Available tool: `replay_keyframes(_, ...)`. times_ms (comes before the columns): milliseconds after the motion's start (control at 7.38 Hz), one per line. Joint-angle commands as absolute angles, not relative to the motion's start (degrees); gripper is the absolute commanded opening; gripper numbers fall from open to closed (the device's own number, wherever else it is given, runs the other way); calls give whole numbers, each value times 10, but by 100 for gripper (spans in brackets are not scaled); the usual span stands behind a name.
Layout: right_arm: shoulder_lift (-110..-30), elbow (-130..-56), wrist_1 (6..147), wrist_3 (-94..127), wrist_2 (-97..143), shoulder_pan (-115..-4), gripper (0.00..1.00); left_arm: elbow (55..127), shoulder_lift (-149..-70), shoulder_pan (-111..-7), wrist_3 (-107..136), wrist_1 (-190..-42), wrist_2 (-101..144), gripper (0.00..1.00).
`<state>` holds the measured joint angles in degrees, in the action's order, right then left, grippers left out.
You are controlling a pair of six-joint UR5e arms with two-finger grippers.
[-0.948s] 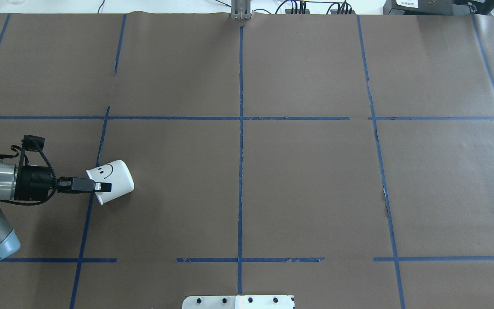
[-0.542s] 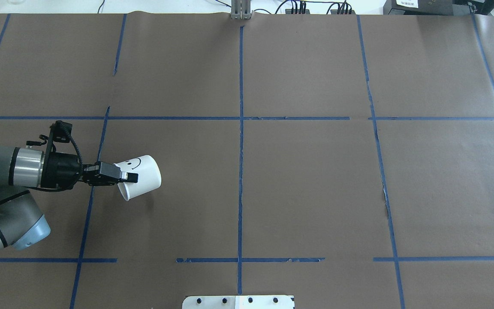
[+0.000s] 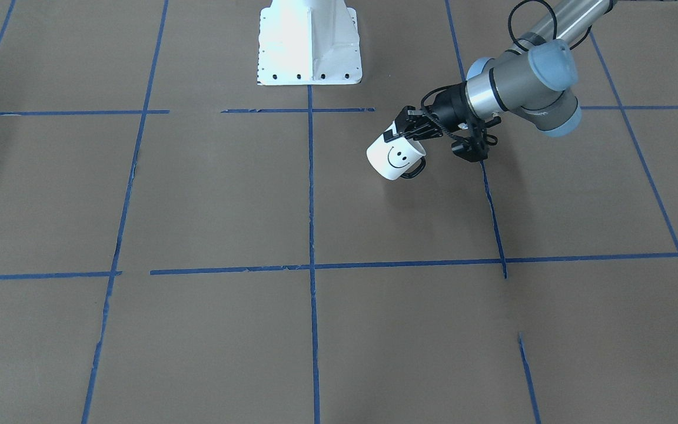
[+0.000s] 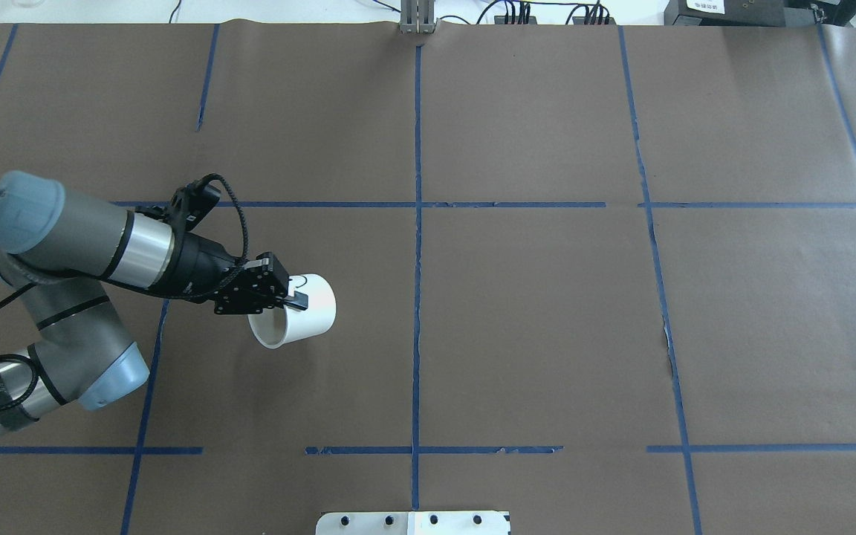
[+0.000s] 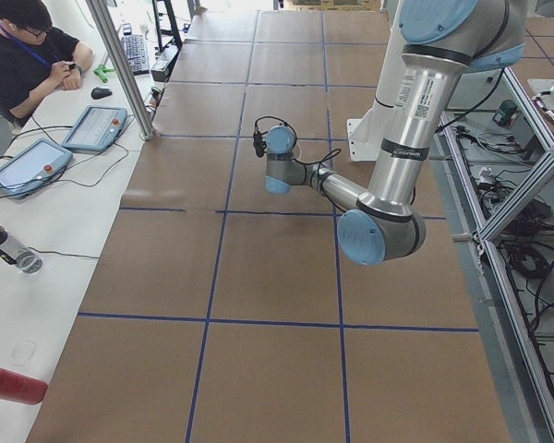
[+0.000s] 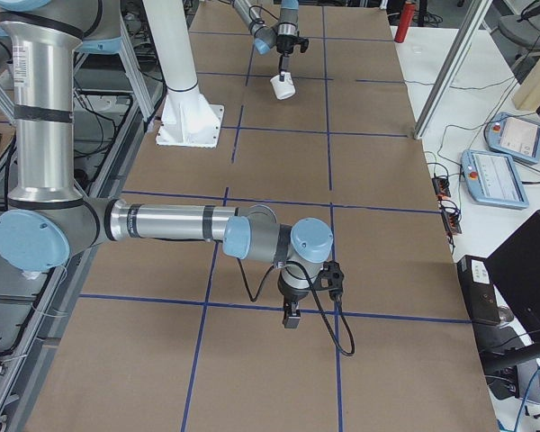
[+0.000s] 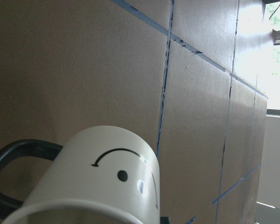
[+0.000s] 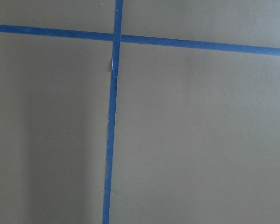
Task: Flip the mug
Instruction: 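Carry the mug toward the table centre, rotating it upright with the left gripper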
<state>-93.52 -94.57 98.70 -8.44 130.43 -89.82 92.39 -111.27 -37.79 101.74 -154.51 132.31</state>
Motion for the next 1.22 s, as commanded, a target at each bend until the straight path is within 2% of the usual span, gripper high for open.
replay_keyframes(0,-935,-946,987,-84,1304,-898,100,936,-1206,-374,1013,-1303,1336,0)
replay_keyframes(271,-935,-946,987,-84,1304,-898,100,924,-1285,-358,980,-1151,1336,0)
replay_keyframes(677,-935,-946,987,-84,1304,-898,100,909,-1360,-316,818,-906,1328,0)
replay_keyframes(948,-935,-946,987,-84,1304,-898,100,814,-1426,-304,809,-896,1327,0)
replay_keyframes(1083,-935,-946,987,-84,1304,-898,100,809,-1432,-304,807,-896,1326,0)
